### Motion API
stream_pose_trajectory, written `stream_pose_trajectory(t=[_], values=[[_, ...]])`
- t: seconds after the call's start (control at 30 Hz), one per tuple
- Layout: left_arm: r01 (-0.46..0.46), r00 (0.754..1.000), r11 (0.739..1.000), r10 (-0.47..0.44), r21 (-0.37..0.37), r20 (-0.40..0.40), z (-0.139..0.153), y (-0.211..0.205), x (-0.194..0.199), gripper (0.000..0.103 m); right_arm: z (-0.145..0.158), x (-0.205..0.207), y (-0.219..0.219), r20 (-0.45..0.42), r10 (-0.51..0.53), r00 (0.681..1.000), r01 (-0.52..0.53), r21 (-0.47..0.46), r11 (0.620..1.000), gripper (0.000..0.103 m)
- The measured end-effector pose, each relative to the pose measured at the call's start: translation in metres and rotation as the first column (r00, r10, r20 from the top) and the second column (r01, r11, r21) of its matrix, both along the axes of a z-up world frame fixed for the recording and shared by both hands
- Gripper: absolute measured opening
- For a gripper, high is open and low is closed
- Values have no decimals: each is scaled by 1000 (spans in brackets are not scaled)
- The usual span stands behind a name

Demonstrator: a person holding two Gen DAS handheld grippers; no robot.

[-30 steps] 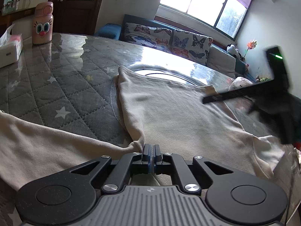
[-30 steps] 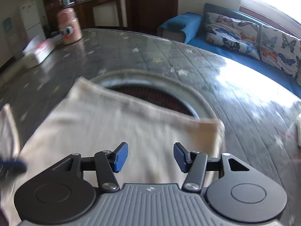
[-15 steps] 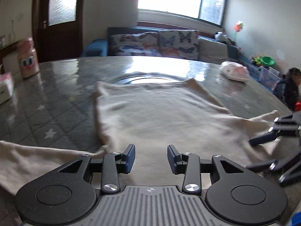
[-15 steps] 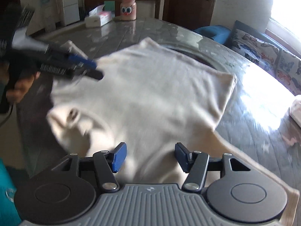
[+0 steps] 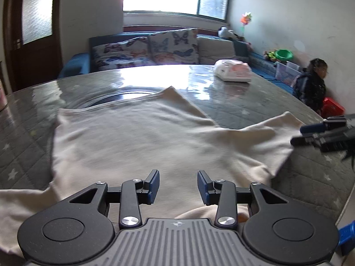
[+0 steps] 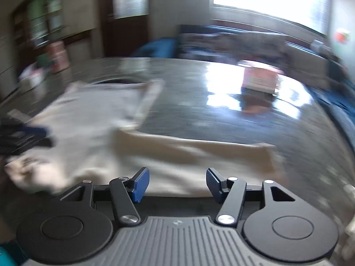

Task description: Fold clothes

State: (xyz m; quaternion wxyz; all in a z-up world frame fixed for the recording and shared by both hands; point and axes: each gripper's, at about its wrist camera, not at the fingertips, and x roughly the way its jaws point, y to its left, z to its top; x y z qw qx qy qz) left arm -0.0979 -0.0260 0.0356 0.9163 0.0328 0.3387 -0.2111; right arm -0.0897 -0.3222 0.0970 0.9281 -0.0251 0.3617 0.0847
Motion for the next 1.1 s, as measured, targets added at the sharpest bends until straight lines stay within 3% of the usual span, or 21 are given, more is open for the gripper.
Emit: stream_pose_trajectory(t=[0.17,0.3,0.5,0.6,0.7,0.93,1.1], values=[[40,999,999,-40,13,-1,0,-17,2,41,-10,7,-45,2,-183,983,183,-22,983,56],[61,998,998,-61,23,-2,-2,-27,4,41,-22,15,-67,-20,-258,966,258,-7,966,53],[81,997,996,-81,41,-8,-6,-38,7,41,-33,22,-78,-44,-279,959,281,68,957,46],[89,996,995,-89,42,-13,-7,-42,9,41,-33,24,-76,-32,-290,956,292,75,954,16],[103,995,993,-102,50,-14,-10,-46,10,41,-29,24,-78,-19,-309,951,310,94,946,7],[143,990,989,-142,44,-16,-12,-53,6,41,-8,26,-77,56,-301,952,296,85,951,5],[172,985,983,-171,56,-27,-19,-65,4,41,-14,32,-75,44,-298,953,295,71,953,5]])
